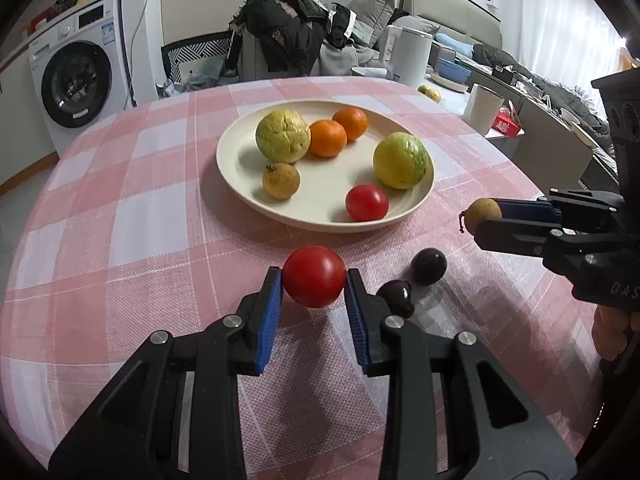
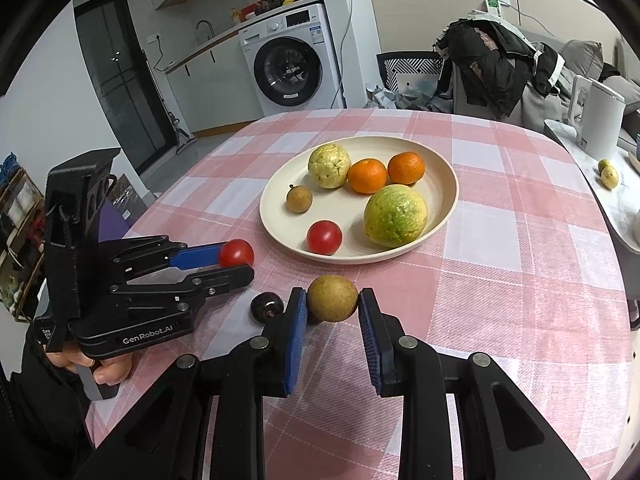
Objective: Organize fruits
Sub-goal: 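Lift the brown fruit and tomato and carry both over the plate, then open both tools to release the brown fruit and tomato on the plate, then withdraw both tools toward the dark purple plums on the table, then grasp a dark plum with the right tool while the left tool grasps the other plum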
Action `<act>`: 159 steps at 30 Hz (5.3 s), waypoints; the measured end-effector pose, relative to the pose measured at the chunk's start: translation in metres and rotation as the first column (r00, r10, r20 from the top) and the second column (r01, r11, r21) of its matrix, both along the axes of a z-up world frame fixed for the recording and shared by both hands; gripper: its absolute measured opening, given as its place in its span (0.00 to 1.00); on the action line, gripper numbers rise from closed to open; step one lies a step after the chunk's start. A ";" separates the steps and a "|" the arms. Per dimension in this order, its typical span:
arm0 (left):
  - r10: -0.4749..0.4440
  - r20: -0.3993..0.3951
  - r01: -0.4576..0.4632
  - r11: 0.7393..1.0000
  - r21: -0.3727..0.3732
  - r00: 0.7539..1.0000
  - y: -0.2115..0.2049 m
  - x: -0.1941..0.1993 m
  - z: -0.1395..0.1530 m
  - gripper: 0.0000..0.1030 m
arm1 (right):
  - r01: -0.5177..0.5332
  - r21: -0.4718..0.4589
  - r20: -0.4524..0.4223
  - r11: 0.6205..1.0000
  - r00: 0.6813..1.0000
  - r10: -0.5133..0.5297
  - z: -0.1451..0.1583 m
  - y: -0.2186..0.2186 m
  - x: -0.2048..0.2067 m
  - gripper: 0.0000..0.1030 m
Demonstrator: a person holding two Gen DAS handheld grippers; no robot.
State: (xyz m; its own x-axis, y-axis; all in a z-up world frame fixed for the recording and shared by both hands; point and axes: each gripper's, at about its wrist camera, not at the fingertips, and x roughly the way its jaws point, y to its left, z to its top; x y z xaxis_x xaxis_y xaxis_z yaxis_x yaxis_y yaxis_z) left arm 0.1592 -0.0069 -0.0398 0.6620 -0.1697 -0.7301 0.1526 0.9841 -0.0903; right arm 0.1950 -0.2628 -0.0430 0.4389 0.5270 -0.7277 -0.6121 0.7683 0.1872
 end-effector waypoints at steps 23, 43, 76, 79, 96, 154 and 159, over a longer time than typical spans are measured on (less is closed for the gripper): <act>0.002 0.107 -0.006 0.999 0.036 0.994 -0.012 -0.006 0.026 0.28 | 0.035 0.107 0.076 0.994 0.996 -0.043 0.015 -0.006 0.008 0.27; 0.007 0.104 -0.009 1.000 0.019 0.995 -0.015 0.027 0.030 0.28 | 0.051 0.115 0.072 0.992 0.996 -0.060 0.016 0.004 0.049 0.27; 0.106 0.171 -0.104 0.994 -0.020 0.979 0.006 0.014 0.032 0.85 | 0.129 0.128 0.052 0.983 0.989 -0.136 0.014 -0.003 0.057 0.89; 0.121 0.190 -0.120 0.993 -0.019 0.974 0.007 -0.001 0.036 0.98 | 0.127 0.100 0.061 0.987 0.989 -0.133 0.013 -0.006 0.047 1.00; 0.127 0.216 -0.125 0.992 -0.023 0.968 0.006 -0.040 0.031 0.99 | 0.101 0.000 0.089 0.995 0.991 -0.100 -0.001 -0.011 0.019 1.00; 0.119 0.172 -0.114 0.993 -0.037 0.978 0.008 -0.033 0.023 0.99 | -0.068 -0.132 0.010 0.989 0.998 0.069 -0.035 0.039 0.000 0.25; 0.085 0.156 -0.081 0.996 -0.035 0.984 0.003 -0.033 0.021 0.99 | -0.048 -0.100 0.030 0.994 0.998 0.051 -0.025 0.032 0.001 0.25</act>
State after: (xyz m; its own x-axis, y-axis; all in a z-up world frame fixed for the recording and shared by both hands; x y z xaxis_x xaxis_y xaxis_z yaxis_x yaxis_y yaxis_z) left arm 0.1263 -0.0038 -0.0189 0.7807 -0.1287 -0.6115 0.0851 0.9913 -0.1000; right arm 0.1965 -0.2309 -0.0675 0.4382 0.4745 -0.7635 -0.6545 0.7506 0.0909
